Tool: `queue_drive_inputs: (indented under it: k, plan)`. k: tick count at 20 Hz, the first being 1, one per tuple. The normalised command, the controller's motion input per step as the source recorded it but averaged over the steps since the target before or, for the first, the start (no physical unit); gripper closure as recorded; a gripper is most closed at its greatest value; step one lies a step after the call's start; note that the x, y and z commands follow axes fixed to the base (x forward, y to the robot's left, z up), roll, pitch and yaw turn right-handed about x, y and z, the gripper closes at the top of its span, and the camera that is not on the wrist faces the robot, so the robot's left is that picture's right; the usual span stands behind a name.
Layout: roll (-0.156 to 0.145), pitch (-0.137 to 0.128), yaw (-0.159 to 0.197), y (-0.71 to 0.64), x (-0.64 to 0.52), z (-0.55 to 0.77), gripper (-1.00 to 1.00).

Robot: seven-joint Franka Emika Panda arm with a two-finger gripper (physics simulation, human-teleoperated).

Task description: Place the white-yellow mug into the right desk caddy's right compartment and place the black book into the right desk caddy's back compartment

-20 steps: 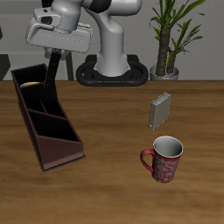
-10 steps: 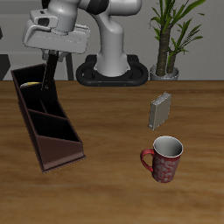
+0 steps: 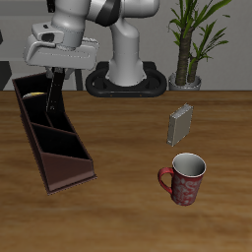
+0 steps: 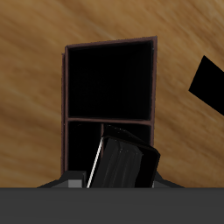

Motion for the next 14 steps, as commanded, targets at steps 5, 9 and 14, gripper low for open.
queue_drive_inputs:
  k: [5,9,14]
  plan:
    - [0.016,0.031,0.027,0.07,0.04,-0.18,1.0]
    - [-0.001,0.025,-0.022,-0.04,0.05,-0.13,1.0]
    - [-0.027,0.027,0.004,-0.15,0.01,-0.2,1.0]
